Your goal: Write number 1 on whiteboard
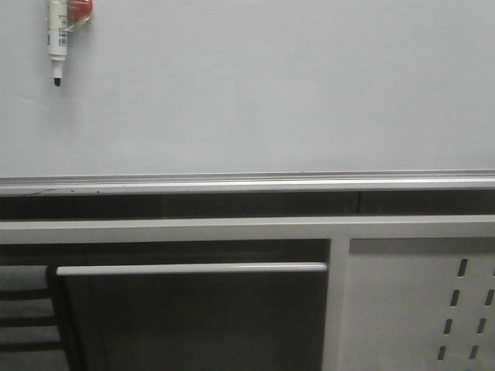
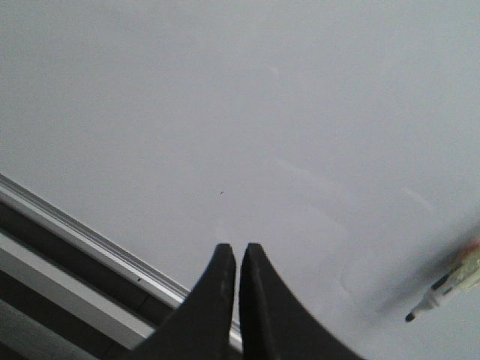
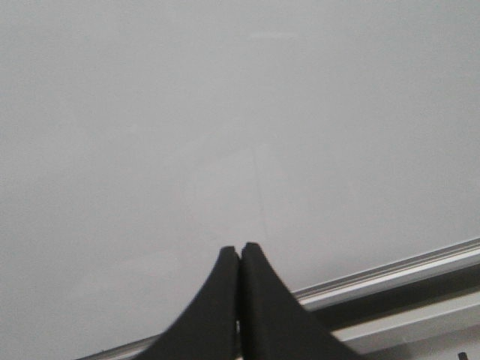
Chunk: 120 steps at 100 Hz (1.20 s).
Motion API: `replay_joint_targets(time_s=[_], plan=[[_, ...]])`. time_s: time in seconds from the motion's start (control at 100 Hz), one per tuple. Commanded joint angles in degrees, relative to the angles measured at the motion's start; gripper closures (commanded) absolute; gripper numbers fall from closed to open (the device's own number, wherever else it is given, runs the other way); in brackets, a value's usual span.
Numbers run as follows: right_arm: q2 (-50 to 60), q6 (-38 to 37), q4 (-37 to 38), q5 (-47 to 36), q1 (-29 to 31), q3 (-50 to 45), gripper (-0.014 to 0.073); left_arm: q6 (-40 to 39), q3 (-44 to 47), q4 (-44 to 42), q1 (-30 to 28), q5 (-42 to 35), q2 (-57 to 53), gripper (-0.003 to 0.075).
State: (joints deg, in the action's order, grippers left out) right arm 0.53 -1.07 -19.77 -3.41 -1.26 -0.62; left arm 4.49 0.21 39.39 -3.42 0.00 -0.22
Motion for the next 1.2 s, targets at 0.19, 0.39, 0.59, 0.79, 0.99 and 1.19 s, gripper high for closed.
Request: replay_joint_targets(time_s=[0.19, 0.39, 0.59, 0.79, 0.99, 1.19], plan=[[0.8, -0.7, -10.2, 1.1, 0.2, 2.0, 0.0652, -0.5, -1.2, 8.6, 0.5, 0.9, -1.1, 0.0741], [-7.7, 0.2, -6.0, 18.6, 0.2, 13.7, 0.0636, 4.8, -12.7, 3.3, 0.5, 13.5, 5.1, 0.0741], [-23.1, 0.3, -3.5, 27.2, 0.2, 26.7, 0.0636, 20.7, -27.3, 2.2, 0.5, 28.6, 18.7, 0.0741], [-28.6, 0.3, -5.5, 29.0, 0.2, 29.9, 0.0636, 22.9, -31.8, 6.5, 0.5, 32.3, 26.2, 0.0741], [-29.3, 3.1, -5.6, 30.8, 0.2, 32.3, 0.0636, 36.1, -34.1, 11.8, 0.5, 33.2, 31.0, 0.0723], [-29.3, 3.4, -6.5, 31.6, 0.2, 32.7, 0.0468, 43.2, -35.8, 19.6, 0.5, 37.0, 37.9, 0.0433]])
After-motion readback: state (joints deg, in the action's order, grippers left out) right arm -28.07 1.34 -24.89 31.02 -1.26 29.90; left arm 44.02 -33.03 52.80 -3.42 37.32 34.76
